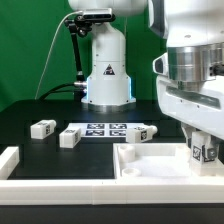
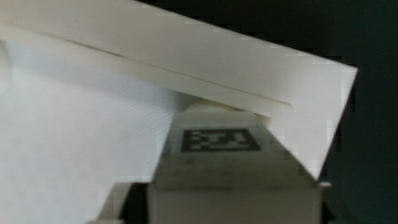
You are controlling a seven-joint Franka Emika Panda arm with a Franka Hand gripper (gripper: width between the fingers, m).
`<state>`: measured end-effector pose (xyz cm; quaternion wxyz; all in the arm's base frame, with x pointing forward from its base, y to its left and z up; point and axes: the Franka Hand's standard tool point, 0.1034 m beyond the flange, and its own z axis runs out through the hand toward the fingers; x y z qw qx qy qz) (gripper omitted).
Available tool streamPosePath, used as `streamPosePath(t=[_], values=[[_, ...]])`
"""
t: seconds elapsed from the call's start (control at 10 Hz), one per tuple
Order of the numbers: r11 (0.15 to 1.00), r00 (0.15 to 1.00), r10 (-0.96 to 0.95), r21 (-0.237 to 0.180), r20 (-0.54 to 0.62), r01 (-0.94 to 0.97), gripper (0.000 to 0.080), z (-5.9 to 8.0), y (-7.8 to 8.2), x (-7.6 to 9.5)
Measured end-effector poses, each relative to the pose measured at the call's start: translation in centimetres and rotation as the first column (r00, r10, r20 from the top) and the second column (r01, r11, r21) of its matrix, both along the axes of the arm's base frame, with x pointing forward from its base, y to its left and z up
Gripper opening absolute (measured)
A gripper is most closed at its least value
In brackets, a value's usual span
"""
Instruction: Assemble one leg
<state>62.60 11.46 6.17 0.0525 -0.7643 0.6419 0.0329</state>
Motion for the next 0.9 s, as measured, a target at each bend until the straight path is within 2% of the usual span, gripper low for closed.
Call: streamPosePath(t=[0.2,0.5,0.7,0.8,0.9], values=[[0.969,0.969,-0.247,0.004,-0.021,0.247,0.0292,0.02,0.08,-0.03],[0.847,0.846,-0.529,0.011,-0.065,0.531,0.0292,0.07,0.09,0.01],[0.863,0.862,-0.502,0.018,-0.063,0.504,0.0292,0.05,0.22,-0.02],[0.869,0.868,-0.492,0.018,-0.062,0.494,0.0450,0.03,0.28,-0.03],[0.899,0.899,-0.435,0.021,-0.054,0.437,0.0575,0.09,0.40,0.00]])
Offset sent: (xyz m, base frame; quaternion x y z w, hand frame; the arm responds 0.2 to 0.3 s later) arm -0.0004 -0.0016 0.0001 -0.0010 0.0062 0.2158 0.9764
